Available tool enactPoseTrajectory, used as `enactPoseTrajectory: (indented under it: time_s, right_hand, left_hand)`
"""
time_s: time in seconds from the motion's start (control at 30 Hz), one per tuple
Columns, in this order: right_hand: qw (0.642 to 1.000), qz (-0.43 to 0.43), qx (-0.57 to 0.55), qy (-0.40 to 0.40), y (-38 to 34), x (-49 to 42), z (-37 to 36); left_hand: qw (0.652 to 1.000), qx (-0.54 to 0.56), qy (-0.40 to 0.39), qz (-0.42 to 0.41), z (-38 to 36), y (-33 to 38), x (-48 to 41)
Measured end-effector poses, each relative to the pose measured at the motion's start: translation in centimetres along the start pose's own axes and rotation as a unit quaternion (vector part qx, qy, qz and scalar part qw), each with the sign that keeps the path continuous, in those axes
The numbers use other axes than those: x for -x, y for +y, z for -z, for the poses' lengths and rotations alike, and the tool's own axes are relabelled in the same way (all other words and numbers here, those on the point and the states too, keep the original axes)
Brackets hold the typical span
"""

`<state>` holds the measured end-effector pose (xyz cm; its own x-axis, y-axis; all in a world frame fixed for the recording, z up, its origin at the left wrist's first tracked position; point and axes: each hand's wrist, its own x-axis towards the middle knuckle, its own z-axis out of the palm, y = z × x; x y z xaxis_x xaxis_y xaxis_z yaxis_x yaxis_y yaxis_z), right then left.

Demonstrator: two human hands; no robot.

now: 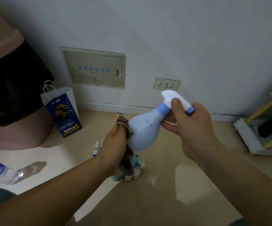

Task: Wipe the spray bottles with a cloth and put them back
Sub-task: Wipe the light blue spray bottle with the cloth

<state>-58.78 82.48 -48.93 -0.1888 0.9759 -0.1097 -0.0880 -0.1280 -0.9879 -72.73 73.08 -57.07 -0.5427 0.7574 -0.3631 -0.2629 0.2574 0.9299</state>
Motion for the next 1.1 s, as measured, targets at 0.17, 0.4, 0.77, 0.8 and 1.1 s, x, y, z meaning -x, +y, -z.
enactPoseTrajectory:
  time_s: [0.17, 0.4, 0.77, 0.8, 1.1]
  right_hand:
    - [0.998, -0.032, -0.049, -0.005, 0.6, 0.2, 0.1]
    - [1.0, 0.004, 0.001, 0.012, 2.3, 0.2, -0.1]
    - [0.956, 0.129, 0.263, 0.001, 1.3, -2.1, 2.1]
    - [0.953, 0.119, 0.279, -0.007, 1.5, -2.1, 2.3]
    - [0.865, 0.189, 0.412, -0.215, 0.8, 0.2, 1.9]
  left_hand:
    - [0.97, 0.198, 0.014, 0.142, -0.7, 2.5, 1.6]
    - [0.96, 0.146, 0.044, 0.233, -1.4, 2.8, 1.9]
    - [0.99, 0.08, 0.06, 0.104, -1.0, 4.4, 2.1]
    - [0.992, 0.087, 0.047, 0.072, -1.0, 5.0, 2.4]
    - [0.903, -0.252, -0.108, -0.331, 0.3, 6.5, 4.6]
